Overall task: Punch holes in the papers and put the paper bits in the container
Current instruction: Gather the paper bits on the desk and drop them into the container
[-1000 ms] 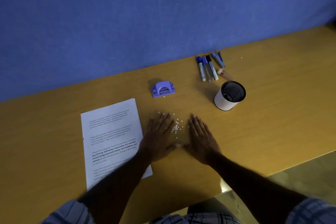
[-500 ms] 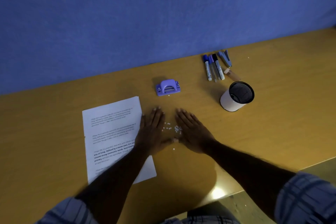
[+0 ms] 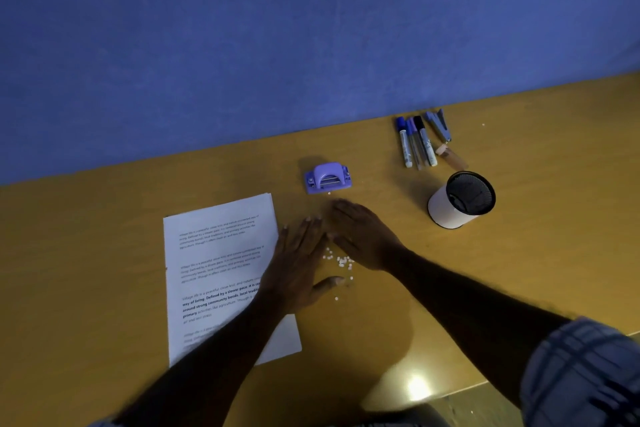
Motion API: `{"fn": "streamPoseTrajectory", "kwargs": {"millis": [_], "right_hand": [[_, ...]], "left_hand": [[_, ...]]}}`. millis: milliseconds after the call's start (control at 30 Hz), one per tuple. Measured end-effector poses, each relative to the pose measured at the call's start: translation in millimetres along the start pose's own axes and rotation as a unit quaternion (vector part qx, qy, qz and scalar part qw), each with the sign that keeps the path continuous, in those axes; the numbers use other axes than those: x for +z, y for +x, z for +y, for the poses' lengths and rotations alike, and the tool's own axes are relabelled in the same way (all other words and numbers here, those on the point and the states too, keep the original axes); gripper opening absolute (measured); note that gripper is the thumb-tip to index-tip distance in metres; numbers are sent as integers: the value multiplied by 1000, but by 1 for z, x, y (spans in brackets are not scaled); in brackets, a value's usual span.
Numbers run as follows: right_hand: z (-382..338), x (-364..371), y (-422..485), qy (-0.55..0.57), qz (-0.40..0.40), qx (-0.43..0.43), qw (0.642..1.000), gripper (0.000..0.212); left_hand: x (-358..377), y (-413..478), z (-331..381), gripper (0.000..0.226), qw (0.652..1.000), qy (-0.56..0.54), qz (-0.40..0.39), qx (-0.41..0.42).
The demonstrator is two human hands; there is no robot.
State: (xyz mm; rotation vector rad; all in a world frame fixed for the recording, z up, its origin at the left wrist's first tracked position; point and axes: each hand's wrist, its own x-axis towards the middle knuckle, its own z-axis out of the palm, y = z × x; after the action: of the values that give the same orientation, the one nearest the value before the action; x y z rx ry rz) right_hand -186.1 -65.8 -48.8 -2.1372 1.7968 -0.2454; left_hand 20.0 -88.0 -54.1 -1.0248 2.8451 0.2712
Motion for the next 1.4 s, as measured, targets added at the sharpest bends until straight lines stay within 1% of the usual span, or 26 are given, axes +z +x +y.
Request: {"fn": "streamPoseTrajectory", "kwargs": {"millis": [167,300,600,733,900,1000,1067,1100,1167,1267,1333,1400], "right_hand": [[1,3,17,-40,-3,12,999,63],[5,9,18,-61,-20,16,998,67],[2,14,19,-85,-30,35,995,71],[-1,10,20,-105,-35,26,994,69],[-2,5,-2,-82,-38,-33,995,57],[-6,7,-27,-45,-34,-32,998,56],[-8,8,-40,-16,-26,-19,999,51],[-9,7,-45,10,-14,-2,1000,50],[-11,2,-52,83,52,55,994,46],[-13,-4,-55,166,173,129,962,34],[-14,-5,-54,198,200,163,946,34],[-15,-5,-55,222,189,176,940,41]], "left_hand": [[1,-3,-4,90,1000,-4,-5,-8],[3,-5,-4,95,1000,-6,-17,-19],[1,-6,-7,99,999,13,-34,-24],[-1,-7,-7,99,999,15,-32,-22],[0,-8,-7,101,999,11,-30,-33],[2,-6,-9,101,999,10,-27,-39],[4,-3,-9,103,998,16,-30,-51],[5,-1,-10,104,998,14,-27,-59],[5,6,-13,105,997,6,-15,-75],[6,15,-17,104,996,6,-21,-83],[7,17,-17,105,996,12,-24,-82],[9,15,-15,103,997,19,-20,-71]]}}
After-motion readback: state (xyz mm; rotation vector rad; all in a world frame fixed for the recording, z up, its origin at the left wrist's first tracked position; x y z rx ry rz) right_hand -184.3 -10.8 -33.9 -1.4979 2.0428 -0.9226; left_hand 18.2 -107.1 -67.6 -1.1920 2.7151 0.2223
